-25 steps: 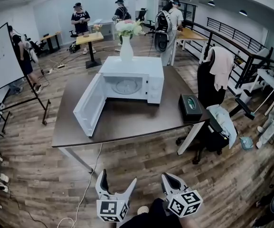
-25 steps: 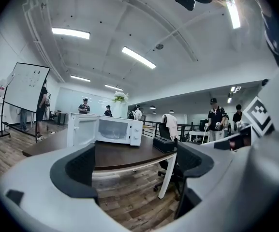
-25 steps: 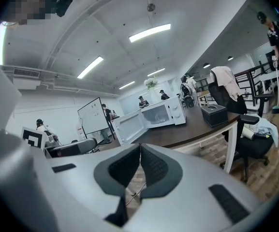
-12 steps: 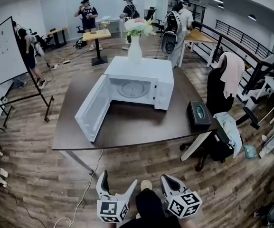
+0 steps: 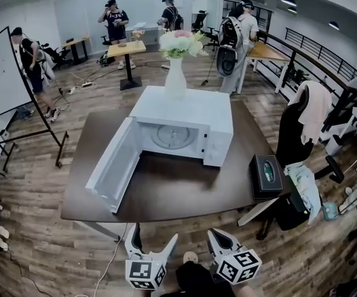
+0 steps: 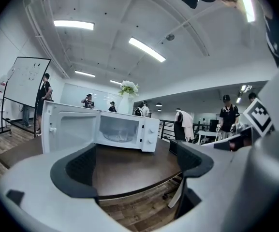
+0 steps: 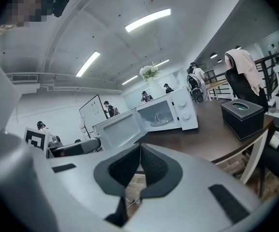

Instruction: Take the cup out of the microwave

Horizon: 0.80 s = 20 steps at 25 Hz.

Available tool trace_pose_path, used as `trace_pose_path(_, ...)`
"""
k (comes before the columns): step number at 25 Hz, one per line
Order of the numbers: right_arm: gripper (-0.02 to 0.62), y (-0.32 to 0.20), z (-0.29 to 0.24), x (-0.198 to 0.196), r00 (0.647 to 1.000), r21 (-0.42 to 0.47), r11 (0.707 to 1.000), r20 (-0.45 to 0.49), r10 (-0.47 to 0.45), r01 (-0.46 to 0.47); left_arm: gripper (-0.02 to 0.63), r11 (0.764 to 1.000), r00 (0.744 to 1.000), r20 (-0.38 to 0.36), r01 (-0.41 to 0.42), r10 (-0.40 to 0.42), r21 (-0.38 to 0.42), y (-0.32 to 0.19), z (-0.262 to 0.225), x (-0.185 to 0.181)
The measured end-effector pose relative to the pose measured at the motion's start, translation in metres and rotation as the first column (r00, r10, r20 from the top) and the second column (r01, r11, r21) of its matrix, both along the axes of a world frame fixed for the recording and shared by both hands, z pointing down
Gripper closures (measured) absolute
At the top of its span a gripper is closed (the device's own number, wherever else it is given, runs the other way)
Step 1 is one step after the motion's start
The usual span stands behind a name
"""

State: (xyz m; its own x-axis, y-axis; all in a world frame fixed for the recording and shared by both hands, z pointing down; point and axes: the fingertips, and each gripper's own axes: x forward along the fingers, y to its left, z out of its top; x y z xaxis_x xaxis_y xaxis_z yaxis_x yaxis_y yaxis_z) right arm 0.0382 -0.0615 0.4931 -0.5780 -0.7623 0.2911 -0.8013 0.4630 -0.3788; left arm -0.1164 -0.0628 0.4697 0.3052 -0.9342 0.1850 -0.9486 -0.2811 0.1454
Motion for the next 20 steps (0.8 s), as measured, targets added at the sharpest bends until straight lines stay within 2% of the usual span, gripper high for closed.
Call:
trace_pose_path(10,0.600,-0.105,0.004,0.008,0.999,0.015,0.999,0.027,-0.047,0.047,0.115,1.000,1.000,0.000,0.023,-0.023,0.009,-0.100,0.004,0.014)
trace_pose_path(20,0.600,-0.139,0.013,0.018,0.997,-0.001,0.998,0.051,-0.064,0.064,0.115,0.999,0.999,-0.016,-0.031,0.031,0.016,-0.171,0.007,0.035)
